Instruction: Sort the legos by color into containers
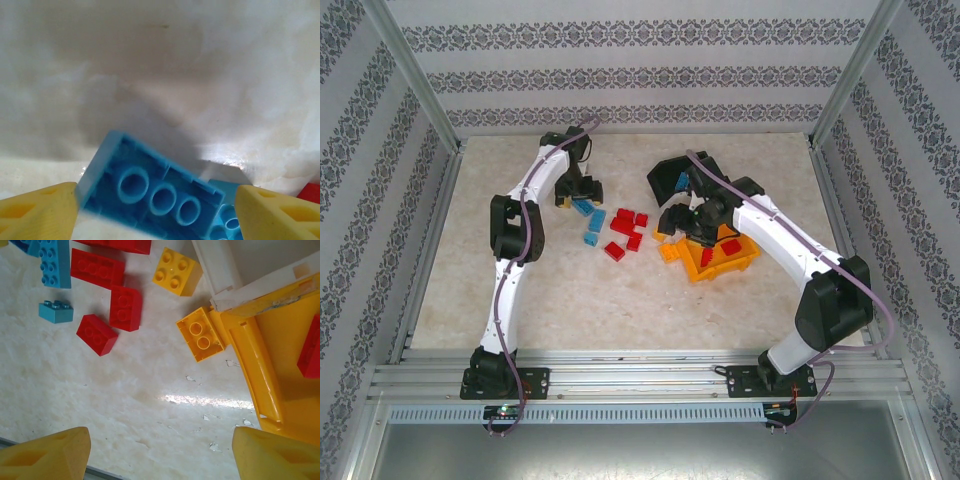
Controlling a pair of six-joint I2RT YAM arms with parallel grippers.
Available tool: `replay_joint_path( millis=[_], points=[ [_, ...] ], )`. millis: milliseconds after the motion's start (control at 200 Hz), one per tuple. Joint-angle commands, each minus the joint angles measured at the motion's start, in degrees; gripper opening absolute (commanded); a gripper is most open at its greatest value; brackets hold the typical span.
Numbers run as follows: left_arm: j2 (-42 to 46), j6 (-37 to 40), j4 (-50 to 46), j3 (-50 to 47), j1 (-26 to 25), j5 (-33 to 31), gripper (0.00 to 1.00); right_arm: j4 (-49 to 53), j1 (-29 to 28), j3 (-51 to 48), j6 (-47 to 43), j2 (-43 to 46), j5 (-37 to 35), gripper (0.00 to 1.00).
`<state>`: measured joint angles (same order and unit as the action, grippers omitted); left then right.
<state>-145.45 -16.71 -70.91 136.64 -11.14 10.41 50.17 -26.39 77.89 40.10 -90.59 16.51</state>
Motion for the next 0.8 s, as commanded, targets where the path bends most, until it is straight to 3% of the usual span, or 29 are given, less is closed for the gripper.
replay_joint_path(
  millis=[0,245,355,580,794],
  points=[
    [-1.89,1.06,0.32,0.40,0.51,-0.53,0.79,2.14,0.21,1.96,-1.26,-0.98,-0.99,0.75],
    [-0.70,2.03,1.12,-3.04,0.54,-1.67,0.65,1.51,0.11,1.87,-0.93,-2.05,-0.39,0.75],
    [-0.72,1.82,1.18,-3.21,0.55,-1.38,0.50,1.11,0.00,1.74,-0.72,-2.23,-0.23,0.75],
    [0.36,1.94,1.26,-3.56,0.52,-1.09,0.29,0.94,-0.04,1.31,-0.46,-1.97,-0.35,0.75],
    [3.89,-0.76,1.75,-3.93,0.41,3.18,0.28,1.73,0.33,1.21,-0.96,-0.29,-1.94,0.75]
  ],
)
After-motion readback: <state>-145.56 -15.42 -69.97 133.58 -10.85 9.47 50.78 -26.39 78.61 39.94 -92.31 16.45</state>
